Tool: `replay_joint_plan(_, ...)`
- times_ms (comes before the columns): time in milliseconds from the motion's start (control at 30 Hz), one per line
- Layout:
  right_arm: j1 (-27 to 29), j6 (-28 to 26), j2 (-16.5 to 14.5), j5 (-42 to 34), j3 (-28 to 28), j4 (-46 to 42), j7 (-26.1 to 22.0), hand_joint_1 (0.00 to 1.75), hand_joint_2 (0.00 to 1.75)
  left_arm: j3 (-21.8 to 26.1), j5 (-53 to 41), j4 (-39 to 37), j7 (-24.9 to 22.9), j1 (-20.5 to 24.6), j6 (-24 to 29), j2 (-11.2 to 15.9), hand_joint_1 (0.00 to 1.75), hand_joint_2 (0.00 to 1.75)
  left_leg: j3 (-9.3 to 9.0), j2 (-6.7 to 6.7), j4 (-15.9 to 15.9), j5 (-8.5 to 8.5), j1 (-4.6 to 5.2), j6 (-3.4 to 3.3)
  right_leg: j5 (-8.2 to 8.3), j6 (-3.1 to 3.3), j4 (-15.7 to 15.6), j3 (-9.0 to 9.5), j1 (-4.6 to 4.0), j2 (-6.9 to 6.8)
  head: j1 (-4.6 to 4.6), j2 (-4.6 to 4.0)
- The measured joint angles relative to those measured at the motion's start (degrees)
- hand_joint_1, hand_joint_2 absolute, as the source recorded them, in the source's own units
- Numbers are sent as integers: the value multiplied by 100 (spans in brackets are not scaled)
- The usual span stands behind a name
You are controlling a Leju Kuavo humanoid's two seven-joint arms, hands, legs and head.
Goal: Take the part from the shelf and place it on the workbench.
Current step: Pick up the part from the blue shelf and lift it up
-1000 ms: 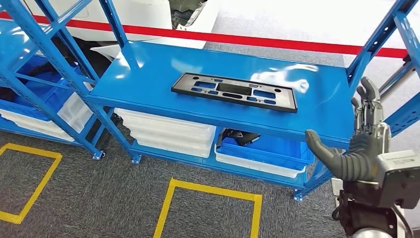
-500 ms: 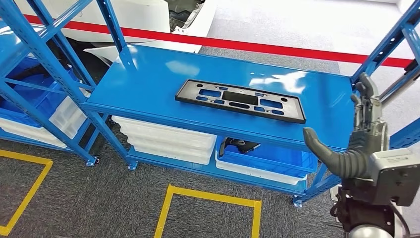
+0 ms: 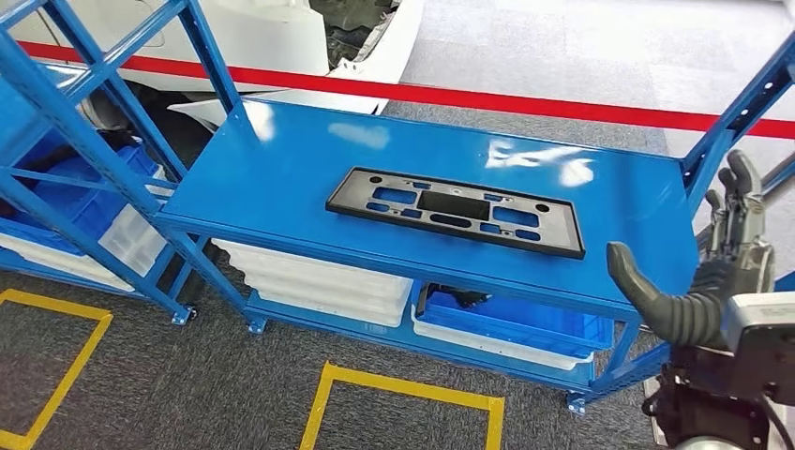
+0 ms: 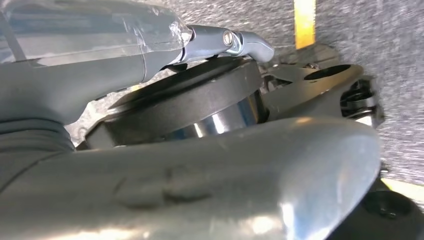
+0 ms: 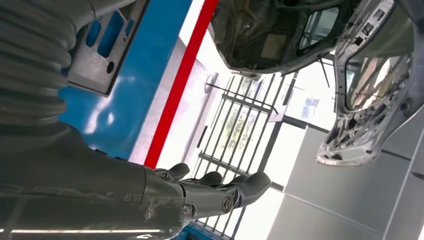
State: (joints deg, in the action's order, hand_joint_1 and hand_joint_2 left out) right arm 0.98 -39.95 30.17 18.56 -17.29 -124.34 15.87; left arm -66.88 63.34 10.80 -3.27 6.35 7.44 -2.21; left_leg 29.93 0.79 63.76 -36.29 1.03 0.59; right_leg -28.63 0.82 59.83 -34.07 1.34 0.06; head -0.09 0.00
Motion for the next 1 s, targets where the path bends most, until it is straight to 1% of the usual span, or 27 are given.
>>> replay_joint_plan(33,0,0,-4,30,1,0,2,0,0,-1,-1,0,2,11,-1,0,0,0,223,-3,394,-137,-2,27,-30,18,-5,39,2,-14,-40,0)
replay_joint_plan(67,1,0,-8,46,1,0,7,0,0,-1,-2,0,7,24,-1,0,0,0,457,-3,772,-236,-6,47,-62,26,-6,78,1,-24,-64,0)
replay_joint_plan(100,2,0,-11,50,1,0,17,0,0,-2,-3,0,12,34,-2,0,0,0,636,-4,1018,-241,-7,60,-98,27,-6,124,1,-27,-79,0)
replay_joint_plan(133,4,0,-16,39,1,0,30,0,0,-2,-3,0,16,40,-2,0,0,0,725,-4,1062,-131,-8,65,-136,23,-6,176,3,-19,-95,0)
replay_joint_plan(167,6,0,-21,17,1,0,44,0,0,-3,-3,-1,20,44,-3,0,0,0,709,-4,882,87,-11,65,-177,13,-6,236,6,-2,-114,0)
replay_joint_plan(200,8,0,-26,-10,1,0,56,0,0,-3,-1,-2,19,44,-3,0,0,0,621,5,533,368,-20,62,-220,-2,-6,297,9,17,-136,0)
replay_joint_plan(233,5,0,-30,-34,1,-1,61,0,0,-3,1,-4,18,41,-3,0,0,0,518,30,201,577,-24,50,-260,-25,-5,345,5,38,-159,0)
replay_joint_plan(267,4,0,-33,-49,1,-1,63,0,0,-4,3,-7,18,35,-3,0,0,0,418,51,-102,701,-29,22,-293,-51,-1,370,-2,65,-181,0)
replay_joint_plan(300,2,0,-34,-57,1,-2,65,0,0,-4,5,-8,18,31,-4,0,0,0,362,69,-275,736,-27,-16,-310,-79,-3,375,-11,87,-190,0)
replay_joint_plan(333,1,0,-35,-62,1,-2,65,0,0,-5,7,-9,17,29,-4,0,0,0,339,76,-327,696,-16,-60,-315,-106,-11,369,-16,108,-187,0)
replay_joint_plan(400,4,0,-37,-67,1,-4,66,0,0,-5,10,-8,17,34,-5,-3,0,0,296,49,-403,680,-19,-141,-331,-163,-32,375,-13,128,-176,0)
replay_joint_plan(433,2,0,-37,-66,2,-5,65,0,0,-5,11,-8,14,36,-5,-4,0,0,258,33,-438,679,-31,-174,-372,-191,16,368,-10,113,-158,0)
replay_joint_plan(467,-2,0,-37,-65,3,-7,64,0,0,-5,13,-8,11,34,-5,-6,0,0,213,12,-475,680,-46,-207,-456,-218,169,307,-10,94,-130,0)
replay_joint_plan(500,-4,0,-37,-65,3,-9,65,0,0,-5,14,-9,7,30,-5,-7,0,0,170,-11,-506,676,-56,-237,-582,-239,439,176,-9,71,-88,0)
replay_joint_plan(567,1,0,-38,-67,3,-9,65,0,0,-5,16,-9,1,22,-5,-7,0,0,124,-46,-524,648,-50,-277,-841,-258,1198,-268,-9,48,-6,0)
replay_joint_plan(600,7,0,-38,-69,3,-9,66,0,0,-5,17,-9,0,19,-5,-7,0,0,100,-59,-524,623,-44,-289,-873,-257,1484,-473,-10,47,20,0)
replay_joint_plan(633,10,0,-38,-70,3,-9,67,0,0,-5,17,-9,-1,16,-5,-7,0,0,68,-71,-524,594,-40,-295,-794,-246,1586,-595,-14,47,42,0)
replay_joint_plan(667,10,0,-38,-71,3,-9,67,0,0,-5,18,-9,-1,12,-5,-7,0,0,20,-80,-524,557,-36,-294,-598,-224,1459,-605,-21,41,62,0)
replay_joint_plan(700,10,0,-38,-71,3,-9,67,0,0,-5,18,-9,-1,8,-5,-7,0,0,-39,-87,-525,516,-34,-288,-322,-192,1134,-514,-35,20,83,0)
replay_joint_plan(733,10,0,-38,-71,3,-8,67,0,0,-5,18,-9,-1,1,-5,-7,0,0,-83,-95,-531,473,-33,-277,-93,-152,768,-379,-58,-30,103,0)
replay_joint_plan(767,8,0,-38,-71,3,-8,68,0,0,-5,18,-9,-2,-6,-5,-7,0,0,-122,-100,-528,429,-22,-255,64,-117,438,-249,-90,-83,118,0)
replay_joint_plan(800,4,0,-38,-72,3,-9,68,0,0,-6,17,-9,-2,-10,-5,-8,0,0,-144,-112,-532,395,-12,-230,117,-86,223,-161,-118,-125,131,0)
replay_joint_plan(833,2,0,-39,-73,4,-9,69,0,0,-7,17,-9,-3,-13,-5,-8,0,0,-155,-128,-546,370,-3,-205,88,-61,133,-120,-142,-143,132,0)
replay_joint_plan(867,-1,0,-39,-73,4,-10,70,0,0,-7,18,-9,-5,-13,-5,-9,0,0,-177,-151,-561,353,8,-178,62,-44,86,-106,-154,-122,129,0)
replay_joint_plan(933,-3,0,-42,-79,4,-11,75,0,0,-7,20,-11,-8,-14,-3,-4,0,0,-215,-176,-560,296,23,-121,40,-7,24,-64,-106,-62,111,0)
replay_joint_plan(967,-10,0,-42,-86,3,-11,79,0,0,-7,21,-12,-6,-12,-3,-3,0,0,-180,-163,-439,219,27,-85,34,14,-6,-31,-80,-41,84,-1)
replay_joint_plan(1000,-18,0,-43,-94,1,-11,83,0,0,-7,21,-12,-3,-5,-2,-1,0,0,-74,-142,-194,97,26,-48,26,37,-31,7,-55,-27,47,-1)
